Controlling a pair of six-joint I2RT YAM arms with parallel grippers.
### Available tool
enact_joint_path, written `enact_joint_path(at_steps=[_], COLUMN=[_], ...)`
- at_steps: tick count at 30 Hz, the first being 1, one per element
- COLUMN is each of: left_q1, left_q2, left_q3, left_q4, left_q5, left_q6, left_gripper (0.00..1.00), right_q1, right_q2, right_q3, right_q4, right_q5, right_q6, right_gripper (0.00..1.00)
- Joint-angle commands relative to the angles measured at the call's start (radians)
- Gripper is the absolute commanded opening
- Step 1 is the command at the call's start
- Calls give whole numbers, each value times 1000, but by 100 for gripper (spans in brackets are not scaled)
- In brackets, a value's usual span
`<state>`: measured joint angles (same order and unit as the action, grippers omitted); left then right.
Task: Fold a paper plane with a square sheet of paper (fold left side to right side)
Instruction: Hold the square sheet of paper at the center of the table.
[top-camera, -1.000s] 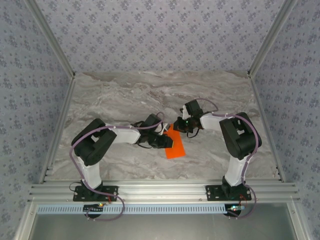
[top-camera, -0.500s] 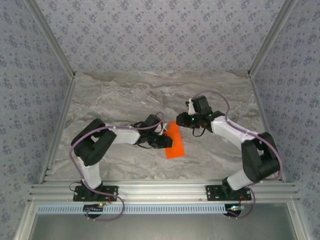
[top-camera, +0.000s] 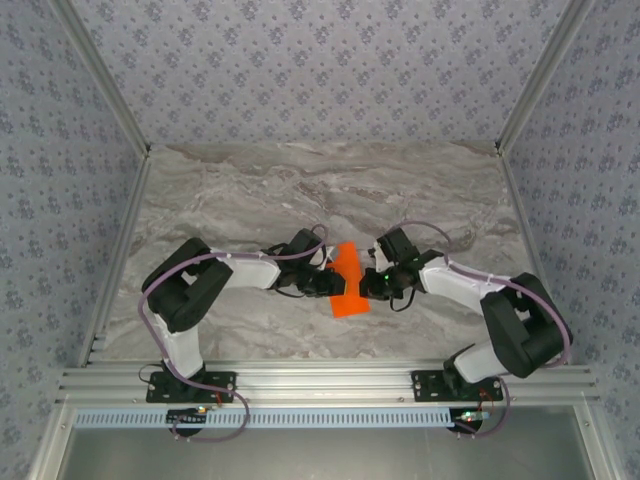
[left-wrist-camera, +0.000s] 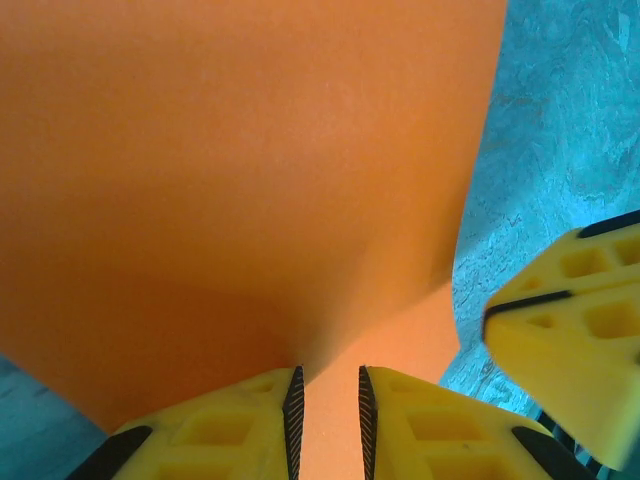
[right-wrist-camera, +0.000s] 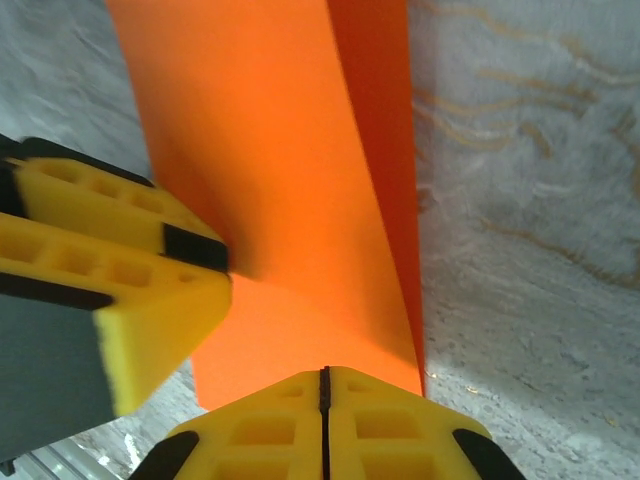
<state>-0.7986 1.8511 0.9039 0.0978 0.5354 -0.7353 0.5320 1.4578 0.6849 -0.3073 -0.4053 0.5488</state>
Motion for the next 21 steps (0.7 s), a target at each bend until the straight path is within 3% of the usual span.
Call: enact_joint_path(at_steps=[1,12,21], left_q1=[4,7,9], left_q2=[-5,-10,8], left_q3=[-17,70,79], left_q4=[-39,-65,-90], left_q5=[-51,-33,-62], left_q6=[-13,-36,-27], left_gripper=[24,22,21], right_q1=[9,13,21], right_q2=[50,118,141], right_q3=[0,20,19], right_q4=[-41,-179,-178], right_q5=[-13,147,184], right_q6=[19,-43,-47], right_gripper=[6,5,4])
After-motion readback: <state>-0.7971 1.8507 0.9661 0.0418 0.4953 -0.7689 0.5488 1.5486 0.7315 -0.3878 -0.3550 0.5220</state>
